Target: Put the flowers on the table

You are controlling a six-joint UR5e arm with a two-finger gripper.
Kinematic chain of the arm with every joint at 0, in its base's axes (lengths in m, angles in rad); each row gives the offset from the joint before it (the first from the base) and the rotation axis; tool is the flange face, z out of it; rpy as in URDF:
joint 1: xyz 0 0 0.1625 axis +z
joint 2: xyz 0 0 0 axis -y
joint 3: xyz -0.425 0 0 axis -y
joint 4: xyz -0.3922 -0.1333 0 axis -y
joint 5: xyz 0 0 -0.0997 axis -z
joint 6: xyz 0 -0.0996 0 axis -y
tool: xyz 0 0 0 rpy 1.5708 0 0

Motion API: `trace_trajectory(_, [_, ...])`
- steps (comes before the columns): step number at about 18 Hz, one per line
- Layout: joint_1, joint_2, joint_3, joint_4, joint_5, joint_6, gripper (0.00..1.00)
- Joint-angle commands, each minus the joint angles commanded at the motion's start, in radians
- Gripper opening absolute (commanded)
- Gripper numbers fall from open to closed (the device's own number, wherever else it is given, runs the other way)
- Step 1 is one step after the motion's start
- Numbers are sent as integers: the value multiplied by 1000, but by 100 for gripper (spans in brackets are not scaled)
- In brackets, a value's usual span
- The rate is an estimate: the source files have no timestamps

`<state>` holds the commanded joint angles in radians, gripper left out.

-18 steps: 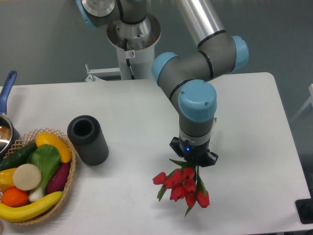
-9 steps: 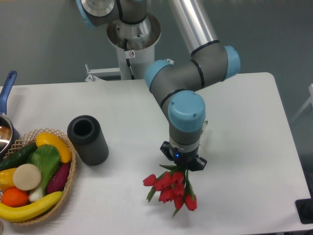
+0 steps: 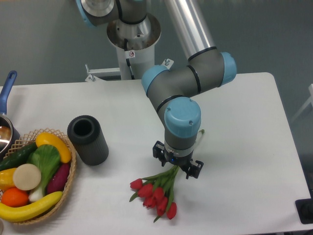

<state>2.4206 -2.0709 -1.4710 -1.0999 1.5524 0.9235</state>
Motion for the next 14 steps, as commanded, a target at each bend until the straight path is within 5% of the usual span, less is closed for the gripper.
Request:
trace_trajectory(8, [32, 58, -43, 100, 3, 14, 100])
trace_trajectory(14, [54, 98, -95, 103, 6, 149, 100])
